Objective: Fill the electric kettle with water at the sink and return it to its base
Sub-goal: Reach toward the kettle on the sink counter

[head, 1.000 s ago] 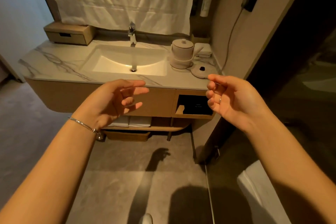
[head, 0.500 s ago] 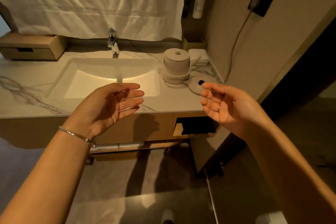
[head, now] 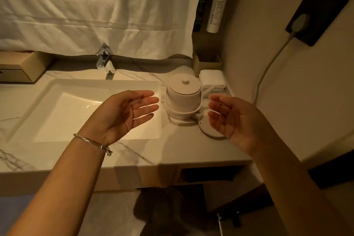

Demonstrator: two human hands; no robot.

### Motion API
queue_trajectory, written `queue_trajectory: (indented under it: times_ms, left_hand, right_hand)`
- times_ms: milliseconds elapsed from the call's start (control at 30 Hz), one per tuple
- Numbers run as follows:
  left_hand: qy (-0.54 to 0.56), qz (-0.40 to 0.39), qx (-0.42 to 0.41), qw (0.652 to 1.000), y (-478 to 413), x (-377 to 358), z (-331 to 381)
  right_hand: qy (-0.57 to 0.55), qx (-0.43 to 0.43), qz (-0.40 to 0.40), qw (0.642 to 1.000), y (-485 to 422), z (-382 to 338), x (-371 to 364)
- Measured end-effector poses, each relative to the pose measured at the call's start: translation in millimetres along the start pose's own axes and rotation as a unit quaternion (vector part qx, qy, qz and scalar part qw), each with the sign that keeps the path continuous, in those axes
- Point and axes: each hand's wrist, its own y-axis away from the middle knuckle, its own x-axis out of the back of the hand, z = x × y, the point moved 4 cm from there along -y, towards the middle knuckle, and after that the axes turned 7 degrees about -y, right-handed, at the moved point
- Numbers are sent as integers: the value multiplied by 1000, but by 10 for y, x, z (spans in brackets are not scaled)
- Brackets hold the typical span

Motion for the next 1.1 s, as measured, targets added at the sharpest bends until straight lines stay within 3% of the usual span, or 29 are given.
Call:
queue_trajectory:
  times_ms: [367,600,700,800,933,1100]
  left_hand:
    - [-8,1,45,999,-1134,317,109]
    - [-8,41,93,995,-1684,336,-25]
    - [-17,60,117,991,-1842,316,-190]
    - [-39,70,140,987,-1961,298,-409]
    - [-75,98,157,980,-2052,355,-658]
    - [-85,89,161,979,-2117,392,-822]
  right_hand:
    - [-43,-3,39,998,-1055,-131,44]
    - [-42,6,69,997,-1426,-193,264]
    - [-3,2,76,997,-1562,-156,345]
    - [133,14,79,988,-1738,-140,368]
    - [362,70,74,927,-2004,-114,287]
    - [602,135,27,787,-2225,-18,149]
